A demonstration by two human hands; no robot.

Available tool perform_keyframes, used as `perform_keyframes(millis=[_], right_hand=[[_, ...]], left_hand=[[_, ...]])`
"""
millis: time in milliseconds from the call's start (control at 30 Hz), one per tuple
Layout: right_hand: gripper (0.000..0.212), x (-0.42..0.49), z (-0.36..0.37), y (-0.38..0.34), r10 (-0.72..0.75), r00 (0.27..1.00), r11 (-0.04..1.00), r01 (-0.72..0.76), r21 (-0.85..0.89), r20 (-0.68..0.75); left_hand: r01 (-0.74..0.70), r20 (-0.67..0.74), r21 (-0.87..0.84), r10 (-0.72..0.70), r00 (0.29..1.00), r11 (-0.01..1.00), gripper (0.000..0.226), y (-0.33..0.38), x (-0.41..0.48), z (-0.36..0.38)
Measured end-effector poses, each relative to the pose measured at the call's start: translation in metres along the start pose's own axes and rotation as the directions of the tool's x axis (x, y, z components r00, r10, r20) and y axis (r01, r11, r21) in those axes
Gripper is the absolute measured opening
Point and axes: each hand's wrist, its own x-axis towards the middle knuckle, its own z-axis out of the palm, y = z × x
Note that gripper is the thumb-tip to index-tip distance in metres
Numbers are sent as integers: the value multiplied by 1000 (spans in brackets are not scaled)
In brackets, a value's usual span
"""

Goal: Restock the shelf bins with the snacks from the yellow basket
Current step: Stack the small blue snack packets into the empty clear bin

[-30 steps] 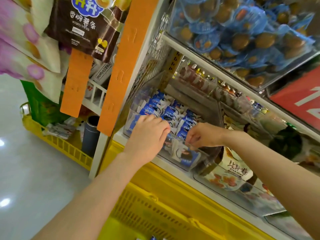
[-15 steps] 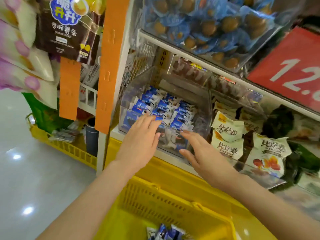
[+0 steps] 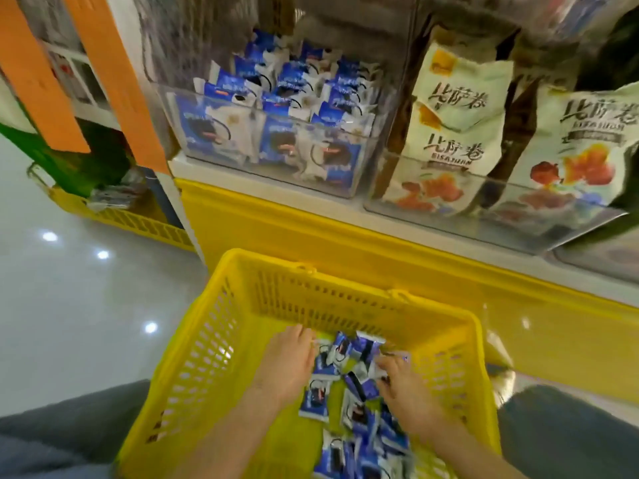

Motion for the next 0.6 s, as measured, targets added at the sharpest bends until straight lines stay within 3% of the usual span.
perform_keyframes(millis=[167, 267, 433, 600], right_hand=[[49, -2, 57, 19, 105, 947, 976, -157, 151, 304], [62, 3, 77, 18, 150, 916, 945, -243, 218, 373], [57, 19, 94, 17, 233, 893, 930, -321, 181, 385], [44, 30, 96, 17, 305, 878, 878, -410, 247, 370]], left_hand=[[205, 335, -84, -166, 927, 975, 37, -18, -3, 77], [432, 477, -272, -269, 837, 860, 39, -21, -2, 108], [632, 471, -487, -428, 771, 603, 27, -15, 9, 132], [685, 524, -515, -443, 727, 515, 29, -7, 16, 143]])
